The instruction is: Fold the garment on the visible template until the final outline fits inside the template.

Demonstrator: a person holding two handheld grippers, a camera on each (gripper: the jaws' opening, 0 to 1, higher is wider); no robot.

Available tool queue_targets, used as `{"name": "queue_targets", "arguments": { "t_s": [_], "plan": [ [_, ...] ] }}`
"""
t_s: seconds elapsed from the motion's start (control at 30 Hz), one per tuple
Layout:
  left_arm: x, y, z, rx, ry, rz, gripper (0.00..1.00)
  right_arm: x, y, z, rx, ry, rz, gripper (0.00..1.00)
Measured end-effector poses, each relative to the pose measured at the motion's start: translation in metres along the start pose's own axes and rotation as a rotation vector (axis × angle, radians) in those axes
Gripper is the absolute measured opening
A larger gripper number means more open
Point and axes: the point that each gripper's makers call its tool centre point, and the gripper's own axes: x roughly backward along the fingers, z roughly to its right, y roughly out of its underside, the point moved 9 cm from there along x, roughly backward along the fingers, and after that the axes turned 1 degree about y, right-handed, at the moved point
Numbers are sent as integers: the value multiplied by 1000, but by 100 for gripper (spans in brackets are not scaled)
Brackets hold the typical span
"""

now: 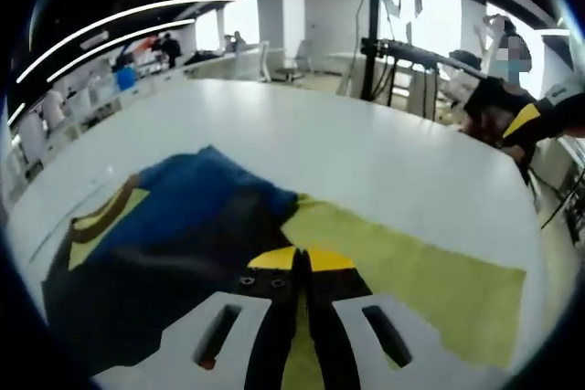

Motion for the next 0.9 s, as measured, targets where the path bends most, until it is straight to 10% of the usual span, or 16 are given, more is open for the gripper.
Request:
{"name": "queue_targets", "arguments": {
  "t_s": [0.47,0.9],
  "plan": [
    [12,-33,-9,16,-26,109,10,-1,-2,1,-1,-6,9,99],
    [-16,-37,-31,61,-83,47,11,-2,3,3,-26,-2,12,99]
  ]
}}
